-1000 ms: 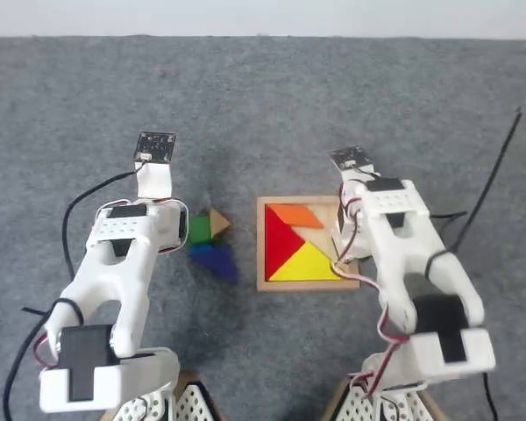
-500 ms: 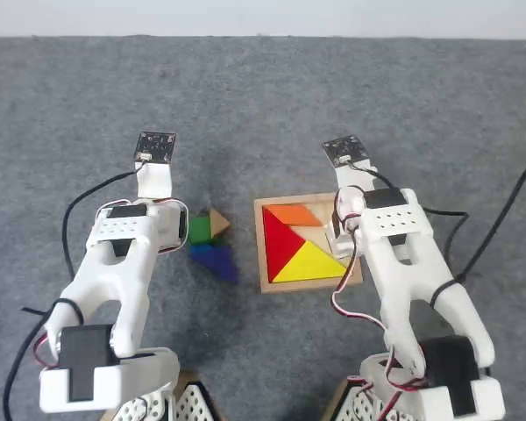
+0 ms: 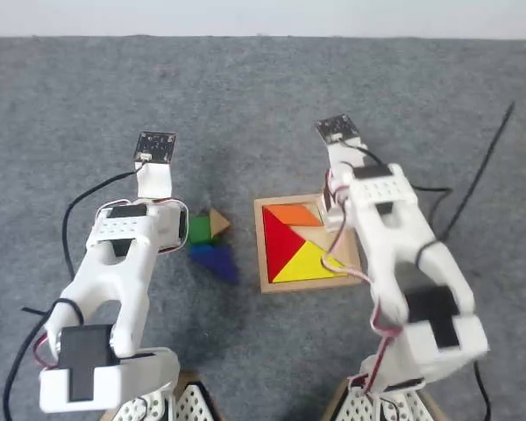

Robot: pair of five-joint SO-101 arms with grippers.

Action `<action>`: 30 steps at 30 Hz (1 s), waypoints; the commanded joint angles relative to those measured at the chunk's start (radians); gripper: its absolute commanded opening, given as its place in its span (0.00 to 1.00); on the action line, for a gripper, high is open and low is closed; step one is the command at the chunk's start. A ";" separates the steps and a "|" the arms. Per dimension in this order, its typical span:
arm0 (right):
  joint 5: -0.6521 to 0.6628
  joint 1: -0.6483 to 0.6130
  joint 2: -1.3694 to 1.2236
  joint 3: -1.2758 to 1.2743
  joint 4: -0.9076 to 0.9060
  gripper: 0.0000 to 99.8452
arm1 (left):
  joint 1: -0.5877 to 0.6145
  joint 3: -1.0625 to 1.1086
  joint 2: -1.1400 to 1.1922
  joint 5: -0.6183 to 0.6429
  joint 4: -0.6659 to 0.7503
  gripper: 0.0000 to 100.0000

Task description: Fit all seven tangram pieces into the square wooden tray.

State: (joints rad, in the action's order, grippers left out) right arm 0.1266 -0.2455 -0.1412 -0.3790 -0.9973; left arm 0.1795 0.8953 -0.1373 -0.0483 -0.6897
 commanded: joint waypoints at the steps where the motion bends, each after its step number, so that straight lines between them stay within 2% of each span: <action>1: 0.017 -0.033 -0.101 0.164 -0.031 0.20 | -0.005 -0.004 -0.003 -0.012 0.021 0.03; 6: 0.020 -0.070 -0.216 0.270 -0.077 0.20 | -0.005 -0.007 -0.003 -0.015 0.021 0.03; 9: 0.018 -0.079 -0.229 0.288 -0.073 0.20 | -0.005 -0.005 -0.003 -0.069 0.021 0.03; 25: -0.029 -0.077 -0.225 0.333 -0.033 0.20 | -0.009 -0.004 -0.003 -0.083 0.021 0.03; 30: -0.075 -0.073 -0.102 0.275 -0.027 0.20 | -0.003 -0.008 -0.005 -0.083 0.018 0.03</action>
State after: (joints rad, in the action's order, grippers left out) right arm 0.0821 -0.3099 -0.3652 -0.1013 -1.0434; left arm 0.1795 0.8953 -0.1373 -0.1158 -0.6897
